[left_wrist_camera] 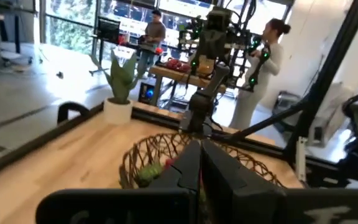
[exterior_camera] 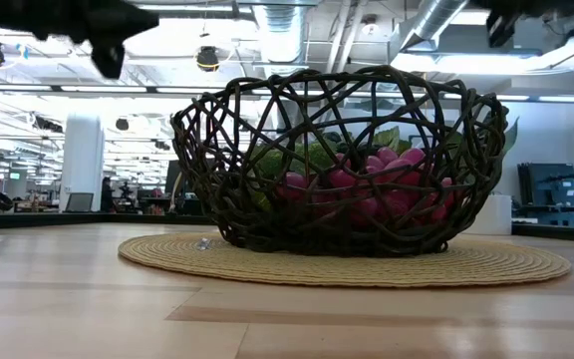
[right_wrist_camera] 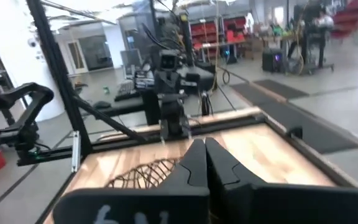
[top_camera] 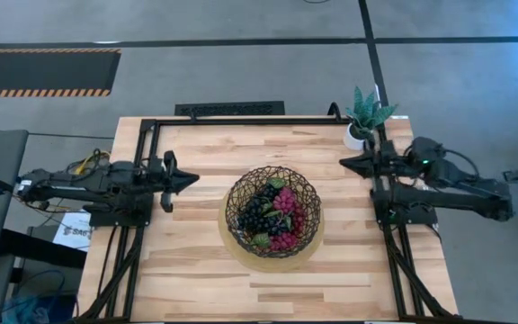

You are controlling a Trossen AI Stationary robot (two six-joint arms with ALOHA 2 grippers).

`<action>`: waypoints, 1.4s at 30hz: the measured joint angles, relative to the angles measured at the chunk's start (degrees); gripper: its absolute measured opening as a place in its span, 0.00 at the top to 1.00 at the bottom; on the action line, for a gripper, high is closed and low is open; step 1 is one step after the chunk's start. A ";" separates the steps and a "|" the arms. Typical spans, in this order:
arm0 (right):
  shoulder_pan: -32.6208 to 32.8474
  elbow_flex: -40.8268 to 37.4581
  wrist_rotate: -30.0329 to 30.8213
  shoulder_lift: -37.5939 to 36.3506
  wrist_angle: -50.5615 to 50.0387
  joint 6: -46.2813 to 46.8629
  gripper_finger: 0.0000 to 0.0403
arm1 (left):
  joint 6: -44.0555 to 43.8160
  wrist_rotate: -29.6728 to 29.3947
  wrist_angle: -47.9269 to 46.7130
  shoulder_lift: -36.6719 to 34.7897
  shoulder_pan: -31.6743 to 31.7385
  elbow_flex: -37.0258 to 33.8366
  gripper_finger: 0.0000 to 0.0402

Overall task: Build produce basket
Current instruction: Return to Home Position

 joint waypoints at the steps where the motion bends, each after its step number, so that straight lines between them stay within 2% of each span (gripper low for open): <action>1: -0.20 -1.62 0.02 0.17 1.32 0.51 1.00 | -0.86 0.71 0.01 -1.31 0.00 -1.41 1.00; 6: -1.06 -7.10 -0.10 2.42 7.75 0.23 1.00 | 0.12 2.03 -0.73 -5.35 -0.02 -5.97 1.00; 13: -1.17 -9.66 -1.49 4.89 7.83 -4.60 1.00 | 5.45 1.98 -2.62 -5.78 0.00 -9.30 1.00; 16: -1.40 -9.69 0.82 5.06 5.48 -8.23 1.00 | 7.61 1.43 -2.75 -5.77 0.00 -10.39 1.00; 20: -3.51 -9.68 3.09 -1.76 0.90 -9.65 1.00 | 7.31 0.61 -2.49 -5.84 0.00 -11.46 1.00; 23: -3.88 -9.63 1.95 -10.50 -4.78 -7.90 1.00 | 5.83 0.30 -2.61 -5.81 0.00 -11.85 1.00; 27: -3.89 -9.49 3.75 -21.04 -11.23 -5.74 1.00 | 6.10 -0.72 -2.56 -5.83 0.00 -11.88 1.00; 30: -3.45 -9.64 3.54 -20.53 -13.97 -6.12 1.00 | 8.77 -1.05 -2.27 -5.84 0.13 -12.15 1.00; 34: -3.18 -13.80 5.57 -18.78 -10.11 -3.59 1.00 | 7.78 -2.24 -2.10 -6.68 0.43 -15.12 1.00; 38: -2.94 -18.29 6.79 -18.96 0.23 -1.48 1.00 | 4.84 -2.10 -1.56 -7.97 0.50 -17.22 1.00; 42: -2.58 -22.32 8.23 -18.73 0.32 -3.36 1.00 | 8.85 -2.29 -1.63 -9.03 0.62 -17.22 1.00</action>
